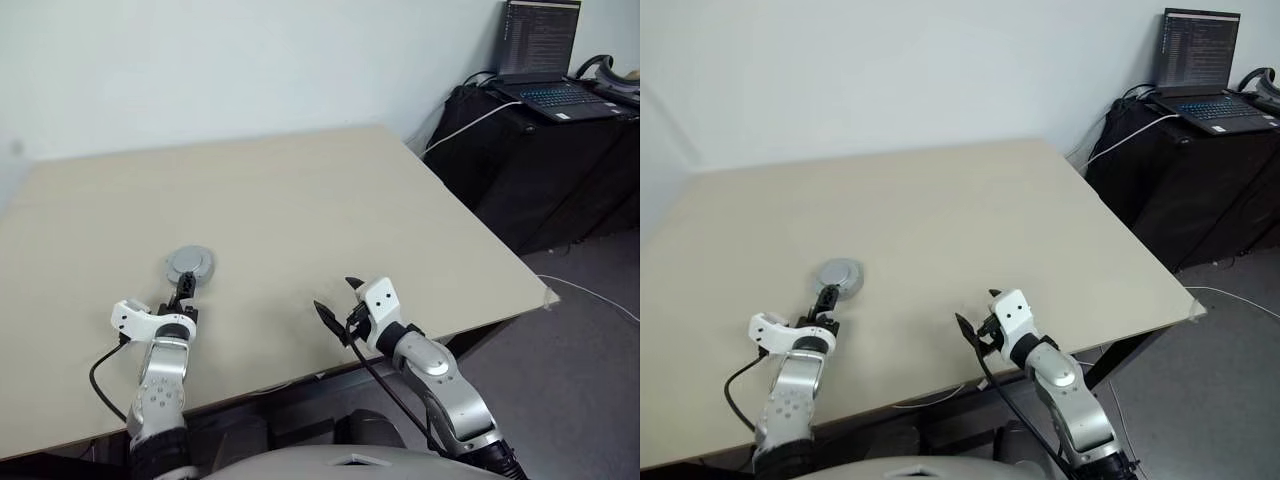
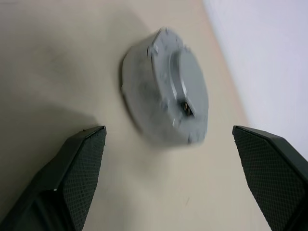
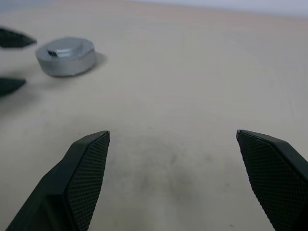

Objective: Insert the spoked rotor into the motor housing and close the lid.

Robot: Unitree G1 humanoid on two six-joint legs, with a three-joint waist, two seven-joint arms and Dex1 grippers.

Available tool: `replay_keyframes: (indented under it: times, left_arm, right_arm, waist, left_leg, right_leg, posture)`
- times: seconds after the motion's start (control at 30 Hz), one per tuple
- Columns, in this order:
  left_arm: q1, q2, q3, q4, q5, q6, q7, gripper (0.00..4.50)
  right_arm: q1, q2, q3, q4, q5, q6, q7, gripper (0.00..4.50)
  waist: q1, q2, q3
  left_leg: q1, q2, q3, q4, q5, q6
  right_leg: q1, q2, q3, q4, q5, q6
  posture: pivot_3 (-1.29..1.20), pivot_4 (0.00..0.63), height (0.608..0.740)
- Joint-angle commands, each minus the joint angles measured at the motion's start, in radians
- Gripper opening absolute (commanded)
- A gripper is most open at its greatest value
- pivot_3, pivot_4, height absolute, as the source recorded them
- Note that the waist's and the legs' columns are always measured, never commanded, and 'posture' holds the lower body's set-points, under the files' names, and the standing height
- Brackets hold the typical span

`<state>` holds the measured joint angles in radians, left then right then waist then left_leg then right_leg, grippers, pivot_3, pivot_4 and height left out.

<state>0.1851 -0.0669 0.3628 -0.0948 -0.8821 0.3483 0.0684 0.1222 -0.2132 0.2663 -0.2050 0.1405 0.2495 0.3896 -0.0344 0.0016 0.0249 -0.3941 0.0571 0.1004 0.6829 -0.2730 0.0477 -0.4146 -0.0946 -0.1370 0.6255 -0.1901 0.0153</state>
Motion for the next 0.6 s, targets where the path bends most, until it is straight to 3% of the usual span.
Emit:
replay_keyframes:
  times: [0.03, 0.17, 0.33, 0.6]
  left_arm:
    - [0.134, 0.064, -0.193, -0.095, 0.209, -0.015, -0.107, 4.49]
    - [0.234, 0.106, -0.326, -0.154, 0.440, -0.215, -0.182, 4.49]
    - [0.296, 0.109, -0.387, -0.149, 0.687, -0.469, -0.154, 4.49]
    - [0.298, 0.105, -0.432, -0.107, 0.931, -0.686, -0.082, 4.49]
  right_arm:
    - [-0.001, 0.033, -0.049, -0.012, 0.034, -0.005, -0.024, 4.50]
    - [0.037, 0.060, -0.094, 0.012, 0.007, -0.067, -0.077, 4.50]
    - [0.089, 0.029, -0.106, 0.046, -0.102, -0.211, -0.131, 4.50]
    - [0.129, 0.046, -0.177, 0.042, -0.063, -0.270, -0.149, 4.50]
  waist:
    - [0.003, 0.002, 0.001]
    - [0.015, 0.006, 0.003]
    - [0.022, 0.008, 0.006]
    - [0.024, 0.011, 0.008]
  left_leg:
    - [0.000, 0.000, 0.000, 0.000, 0.000, 0.000]
    - [-0.002, 0.000, 0.001, -0.001, -0.001, 0.000]
    - [-0.012, 0.002, 0.001, -0.001, -0.001, 0.000]
    - [-0.014, 0.004, 0.001, -0.001, -0.002, -0.002]
  right_leg:
    - [0.000, 0.000, 0.000, 0.000, 0.000, 0.000]
    - [-0.002, -0.001, 0.000, 0.000, 0.000, 0.000]
    - [-0.013, -0.004, 0.001, 0.000, 0.000, 0.001]
    - [-0.016, 0.002, -0.001, 0.000, -0.002, -0.002]
  posture:
    - [0.00, 0.000, 0.740]
    - [0.00, 0.000, 0.740]
    - [0.00, 0.000, 0.740]
    - [0.00, 0.000, 0.740]
